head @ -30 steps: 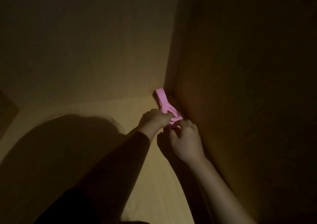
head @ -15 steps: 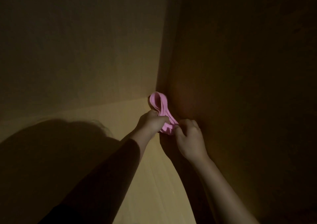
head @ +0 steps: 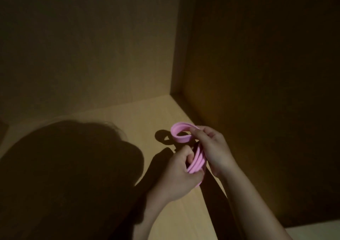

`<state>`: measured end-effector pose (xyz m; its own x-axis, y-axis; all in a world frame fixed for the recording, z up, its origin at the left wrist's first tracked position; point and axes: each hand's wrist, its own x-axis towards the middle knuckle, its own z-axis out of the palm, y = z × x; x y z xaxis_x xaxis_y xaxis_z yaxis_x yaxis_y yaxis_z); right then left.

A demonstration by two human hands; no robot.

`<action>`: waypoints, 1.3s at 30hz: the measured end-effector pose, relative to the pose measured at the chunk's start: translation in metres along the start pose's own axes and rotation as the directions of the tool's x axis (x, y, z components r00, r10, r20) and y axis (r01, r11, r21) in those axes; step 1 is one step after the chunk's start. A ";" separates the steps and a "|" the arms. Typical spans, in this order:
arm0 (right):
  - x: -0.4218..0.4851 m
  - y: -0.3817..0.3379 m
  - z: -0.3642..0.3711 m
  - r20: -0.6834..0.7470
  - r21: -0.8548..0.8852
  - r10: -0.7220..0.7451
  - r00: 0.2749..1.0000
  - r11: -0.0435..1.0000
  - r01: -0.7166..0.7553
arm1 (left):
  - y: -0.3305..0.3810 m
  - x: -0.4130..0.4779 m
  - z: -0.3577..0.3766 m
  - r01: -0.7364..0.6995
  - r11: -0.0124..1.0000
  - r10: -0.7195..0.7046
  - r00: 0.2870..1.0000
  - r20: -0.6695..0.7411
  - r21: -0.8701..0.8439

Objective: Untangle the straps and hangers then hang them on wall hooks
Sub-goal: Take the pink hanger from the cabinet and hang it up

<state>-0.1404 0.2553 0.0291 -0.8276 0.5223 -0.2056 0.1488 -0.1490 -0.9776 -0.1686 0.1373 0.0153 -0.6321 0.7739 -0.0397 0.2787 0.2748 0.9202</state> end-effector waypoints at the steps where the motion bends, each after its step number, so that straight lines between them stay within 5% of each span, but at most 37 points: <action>1: -0.005 0.003 -0.003 -0.051 -0.036 -0.049 0.997 0.998 0.047 | -0.001 -0.002 0.004 0.008 1.000 -0.007 1.000 0.014 -0.013; 6: -0.032 0.009 -0.021 -0.186 -0.071 -0.188 0.964 0.981 0.178 | -0.010 -0.011 0.019 0.102 0.987 -0.097 0.994 0.046 -0.126; 10: -0.056 0.011 -0.031 -0.100 0.015 -0.107 0.989 0.994 0.109 | -0.001 -0.016 0.029 0.221 0.919 -0.204 0.975 0.085 -0.326; 14: -0.091 0.012 -0.049 -0.037 0.002 -0.091 0.995 0.996 0.092 | 0.018 -0.017 0.044 0.266 0.831 -0.341 0.938 -0.069 -0.488; 27: -0.239 0.056 -0.148 -0.267 -0.197 -0.134 0.954 0.977 0.082 | 0.083 -0.105 0.160 0.222 0.851 -0.159 0.973 0.169 -0.476; 31: -0.288 0.079 -0.186 -0.504 -0.427 -0.181 0.844 0.902 -0.061 | 0.105 -0.136 0.213 0.184 0.886 -0.089 0.968 0.233 -0.426; 34: -0.324 0.084 -0.206 -0.647 -0.391 -0.234 0.726 0.919 -0.052 | 0.113 -0.156 0.253 0.162 0.886 -0.062 0.970 0.236 -0.435; 39: -0.374 0.102 -0.242 -0.634 -0.211 -0.115 0.765 0.977 -0.028 | 0.121 -0.180 0.317 0.117 0.929 -0.028 0.969 0.247 -0.351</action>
<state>0.3157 0.2482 -0.0043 -0.3071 0.9488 -0.0742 0.2826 0.0165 -0.9591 0.2082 0.2119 0.0108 -0.4416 0.8827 -0.1606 -0.0688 0.1452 0.9870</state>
